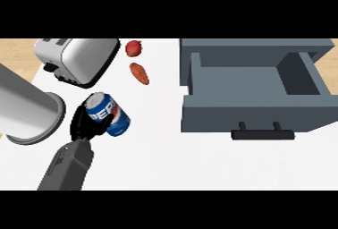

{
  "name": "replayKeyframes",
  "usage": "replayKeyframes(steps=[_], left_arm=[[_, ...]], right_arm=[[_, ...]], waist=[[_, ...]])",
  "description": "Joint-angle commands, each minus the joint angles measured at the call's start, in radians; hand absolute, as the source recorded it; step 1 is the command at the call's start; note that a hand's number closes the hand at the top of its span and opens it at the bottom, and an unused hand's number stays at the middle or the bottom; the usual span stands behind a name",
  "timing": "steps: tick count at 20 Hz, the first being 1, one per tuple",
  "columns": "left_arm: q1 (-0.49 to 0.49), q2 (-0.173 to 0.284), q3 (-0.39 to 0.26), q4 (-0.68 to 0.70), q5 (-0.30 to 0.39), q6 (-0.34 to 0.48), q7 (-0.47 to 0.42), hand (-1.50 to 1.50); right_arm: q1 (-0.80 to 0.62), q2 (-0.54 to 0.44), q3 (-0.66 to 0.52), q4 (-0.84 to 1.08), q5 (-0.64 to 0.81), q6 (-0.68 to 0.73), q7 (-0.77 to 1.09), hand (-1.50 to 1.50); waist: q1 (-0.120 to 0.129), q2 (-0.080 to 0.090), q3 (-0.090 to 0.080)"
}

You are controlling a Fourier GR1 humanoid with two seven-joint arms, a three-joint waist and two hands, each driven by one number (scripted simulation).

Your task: Pick up the can, place it into the drawer and close the drawer

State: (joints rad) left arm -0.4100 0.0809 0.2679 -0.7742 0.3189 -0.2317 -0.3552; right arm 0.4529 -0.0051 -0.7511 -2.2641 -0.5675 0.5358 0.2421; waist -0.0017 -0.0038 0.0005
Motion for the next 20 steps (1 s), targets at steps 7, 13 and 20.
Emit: replayKeyframes(steps=[7,13,20], left_arm=[[0.104,-0.080,-0.165,-0.471,-0.013,0.214,0.192,1.50],[0.005,-0.078,-0.199,-0.515,-0.050,0.314,0.285,1.50],[-0.116,-0.081,-0.295,-0.648,-0.096,0.490,0.474,1.50]], right_arm=[[0.022,-0.010,0.014,-0.023,-0.010,-0.027,0.025,-1.50],[0.006,-0.014,0.043,-0.105,-0.039,-0.088,0.076,-1.50],[0.035,-0.013,0.024,-0.023,-0.032,-0.028,0.002,-1.50]], waist=[[0.004,-0.002,0.000],[-0.004,0.002,-0.001],[-0.008,0.001,0.000]])
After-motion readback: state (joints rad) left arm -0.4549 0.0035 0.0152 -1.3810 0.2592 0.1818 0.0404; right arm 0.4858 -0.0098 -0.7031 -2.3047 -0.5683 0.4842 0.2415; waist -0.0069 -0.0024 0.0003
